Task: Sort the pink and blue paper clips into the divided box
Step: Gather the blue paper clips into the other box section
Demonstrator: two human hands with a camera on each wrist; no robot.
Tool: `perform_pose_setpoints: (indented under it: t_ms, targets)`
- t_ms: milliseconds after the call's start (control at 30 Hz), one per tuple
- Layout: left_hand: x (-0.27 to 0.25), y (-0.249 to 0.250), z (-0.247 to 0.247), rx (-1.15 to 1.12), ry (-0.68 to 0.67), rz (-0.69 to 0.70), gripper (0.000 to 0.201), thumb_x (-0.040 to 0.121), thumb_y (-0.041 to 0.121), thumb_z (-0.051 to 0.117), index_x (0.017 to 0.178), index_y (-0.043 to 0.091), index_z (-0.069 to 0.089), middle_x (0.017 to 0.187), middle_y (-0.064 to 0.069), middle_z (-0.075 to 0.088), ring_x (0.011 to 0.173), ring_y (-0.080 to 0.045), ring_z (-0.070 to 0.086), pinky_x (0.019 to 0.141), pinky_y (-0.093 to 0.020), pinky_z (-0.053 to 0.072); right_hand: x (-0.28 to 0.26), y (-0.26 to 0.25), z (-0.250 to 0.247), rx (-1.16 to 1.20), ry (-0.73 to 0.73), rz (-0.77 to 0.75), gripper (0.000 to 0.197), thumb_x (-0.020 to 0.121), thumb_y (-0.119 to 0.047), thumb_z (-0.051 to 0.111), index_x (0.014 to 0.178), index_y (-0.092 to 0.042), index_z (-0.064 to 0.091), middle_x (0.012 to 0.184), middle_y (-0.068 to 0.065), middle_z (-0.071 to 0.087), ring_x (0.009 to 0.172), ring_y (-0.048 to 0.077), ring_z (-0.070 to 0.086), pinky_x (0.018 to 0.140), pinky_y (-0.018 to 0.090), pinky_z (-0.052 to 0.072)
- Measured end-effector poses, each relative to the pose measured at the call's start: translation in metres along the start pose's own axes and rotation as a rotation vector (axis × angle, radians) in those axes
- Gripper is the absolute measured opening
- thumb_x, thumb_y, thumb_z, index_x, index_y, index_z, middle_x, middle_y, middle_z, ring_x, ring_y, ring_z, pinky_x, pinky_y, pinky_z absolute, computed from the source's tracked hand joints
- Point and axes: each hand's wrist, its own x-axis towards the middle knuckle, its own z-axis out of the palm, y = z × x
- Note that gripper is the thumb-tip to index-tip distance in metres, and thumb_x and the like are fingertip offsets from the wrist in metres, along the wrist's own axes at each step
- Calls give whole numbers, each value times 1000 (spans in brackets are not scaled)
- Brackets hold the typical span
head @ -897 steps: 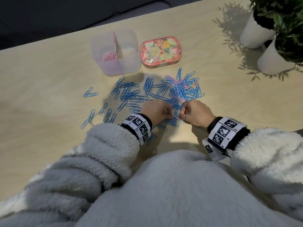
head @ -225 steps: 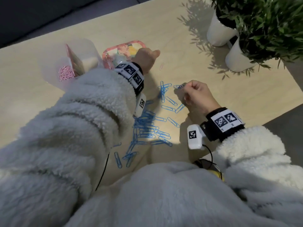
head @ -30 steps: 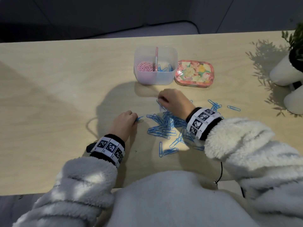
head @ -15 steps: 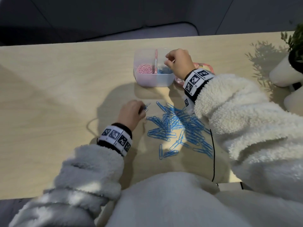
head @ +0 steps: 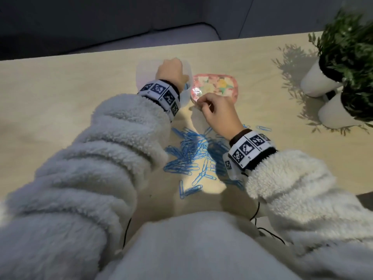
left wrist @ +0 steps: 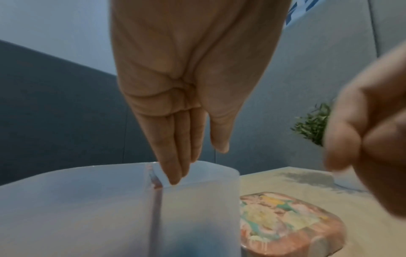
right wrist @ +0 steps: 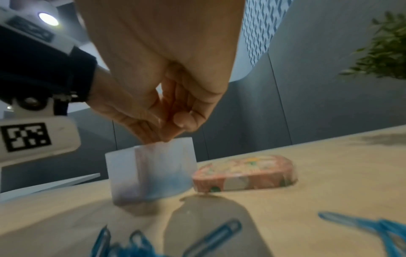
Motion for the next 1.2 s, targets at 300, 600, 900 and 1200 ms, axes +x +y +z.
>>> perform_pose_setpoints:
  t_ms: [300,600,900,1200]
  targets:
    - [-109,-85,36,-30,-253,404,85,59,63,54,126,10,52,128,-16,54,119,-32,47,103,-34,32,-14,36,29,-169,-328,128,28,83,-20,58,107,-7,64,105,14,63,97,32,57,87,38,46]
    - [-123,-106,77,92,-295,396,102,59,47,79,140,8,32,146,-12,38,130,-32,38,111,-39,30,-48,22,53,-480,-554,-199,60,70,-42,72,121,-14,56,115,10,53,105,31,48,88,41,37]
    - [-124,-95,74,-18,-203,314,28,78,10,63,105,4,58,102,-18,62,93,-34,58,77,-42,42,-45,32,66,-406,-441,-318,12,78,-7,55,80,-6,67,77,15,63,74,36,57,71,33,33]
    - [-126,-103,73,-219,-183,164,25,75,11,69,99,8,67,97,-14,68,89,-28,60,74,-27,37,23,1,10,103,-313,66,11,83,-2,61,81,-12,64,59,-10,52,45,-7,48,53,11,34]
